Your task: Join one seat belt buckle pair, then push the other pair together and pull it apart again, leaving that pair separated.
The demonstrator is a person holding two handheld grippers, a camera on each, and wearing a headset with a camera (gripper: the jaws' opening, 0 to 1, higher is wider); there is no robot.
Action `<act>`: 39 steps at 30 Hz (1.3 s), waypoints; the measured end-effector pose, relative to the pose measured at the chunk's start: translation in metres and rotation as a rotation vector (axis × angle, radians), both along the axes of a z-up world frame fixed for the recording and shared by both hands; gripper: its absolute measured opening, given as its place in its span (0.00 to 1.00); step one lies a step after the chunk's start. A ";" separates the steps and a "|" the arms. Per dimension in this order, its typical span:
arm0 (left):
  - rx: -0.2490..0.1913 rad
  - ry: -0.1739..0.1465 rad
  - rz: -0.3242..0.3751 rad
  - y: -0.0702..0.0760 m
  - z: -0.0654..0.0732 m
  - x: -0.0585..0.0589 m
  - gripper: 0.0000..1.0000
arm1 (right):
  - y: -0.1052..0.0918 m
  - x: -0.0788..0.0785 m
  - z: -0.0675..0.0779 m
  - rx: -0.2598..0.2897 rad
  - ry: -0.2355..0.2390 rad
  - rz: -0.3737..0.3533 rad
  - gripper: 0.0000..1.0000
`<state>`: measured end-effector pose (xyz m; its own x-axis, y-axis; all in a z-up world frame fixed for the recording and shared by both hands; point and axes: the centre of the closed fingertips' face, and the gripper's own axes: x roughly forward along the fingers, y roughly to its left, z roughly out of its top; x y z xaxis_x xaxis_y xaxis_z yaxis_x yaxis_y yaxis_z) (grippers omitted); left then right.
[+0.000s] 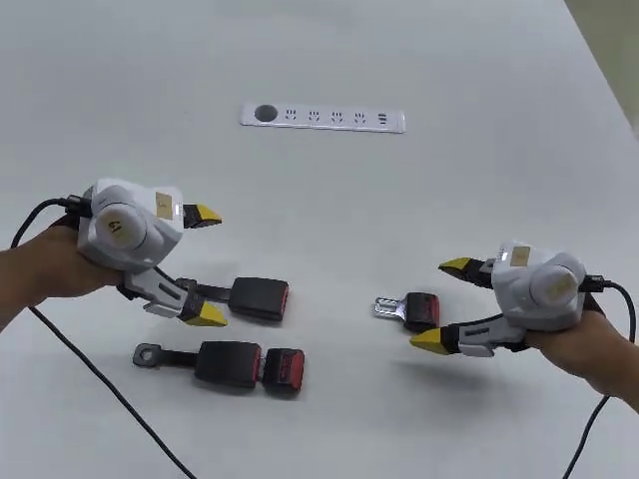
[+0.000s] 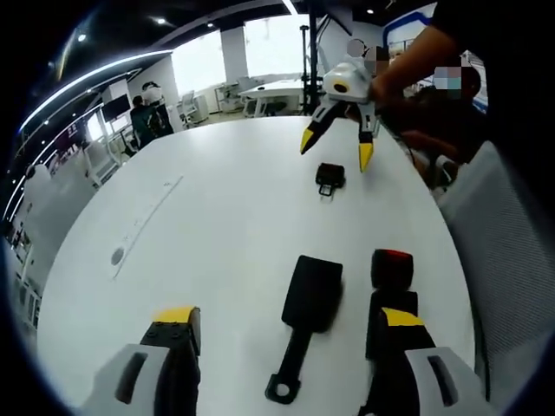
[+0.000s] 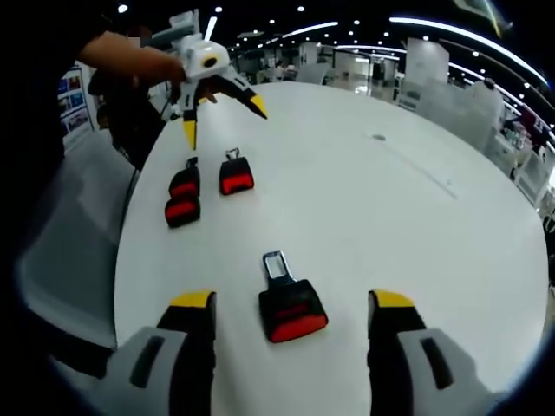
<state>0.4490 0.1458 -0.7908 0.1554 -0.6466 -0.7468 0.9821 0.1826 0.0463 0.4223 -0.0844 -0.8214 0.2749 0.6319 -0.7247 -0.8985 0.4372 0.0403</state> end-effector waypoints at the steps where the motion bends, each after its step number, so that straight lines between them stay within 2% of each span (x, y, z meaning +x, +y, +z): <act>1: 0.003 0.010 -0.005 -0.002 -0.004 0.001 0.86 | 0.000 0.000 -0.003 -0.003 0.010 0.006 0.73; 5: 0.019 0.046 -0.054 -0.010 -0.021 -0.003 0.79 | -0.001 0.000 -0.013 -0.010 0.047 0.029 0.72; 11: 0.044 0.070 -0.109 -0.021 -0.042 -0.007 0.74 | -0.001 -0.003 -0.028 -0.034 0.068 0.062 0.67; 12: 0.062 0.079 -0.120 -0.021 -0.047 -0.009 0.74 | 0.000 -0.002 -0.028 -0.030 0.070 0.064 0.66; 14: 0.105 0.077 -0.166 -0.019 -0.056 -0.013 0.72 | -0.001 -0.001 -0.031 -0.027 0.074 0.073 0.66; 18: 0.099 0.077 -0.165 -0.021 -0.058 -0.012 0.65 | -0.003 -0.004 -0.034 -0.047 0.082 0.102 0.61; 19: 0.105 0.073 -0.172 -0.021 -0.059 -0.012 0.64 | -0.001 -0.003 -0.033 -0.039 0.070 0.111 0.61; 20: 0.131 0.062 -0.193 -0.019 -0.062 -0.012 0.62 | 0.000 -0.003 -0.034 -0.037 0.081 0.106 0.61; 21: 0.129 0.071 -0.200 -0.018 -0.062 -0.014 0.60 | 0.000 -0.004 -0.033 -0.035 0.083 0.108 0.60; 22: 0.111 0.070 -0.187 -0.021 -0.060 -0.012 0.59 | 0.000 -0.005 -0.034 -0.038 0.076 0.120 0.59; 25: 0.103 0.069 -0.191 -0.023 -0.059 -0.011 0.57 | -0.001 -0.005 -0.034 -0.034 0.070 0.147 0.54; 30: 0.091 0.071 -0.177 -0.026 -0.058 -0.008 0.45 | -0.005 -0.001 -0.033 -0.013 0.049 0.171 0.47; 34: 0.086 0.069 -0.193 -0.027 -0.058 -0.014 0.35 | -0.002 -0.002 -0.030 0.004 0.032 0.192 0.38; 37: 0.076 0.056 -0.184 -0.027 -0.058 -0.012 0.35 | -0.001 -0.004 -0.028 0.014 0.029 0.196 0.37; 39: 0.074 0.060 -0.182 -0.027 -0.059 -0.012 0.35 | -0.001 -0.004 -0.027 0.020 0.019 0.208 0.37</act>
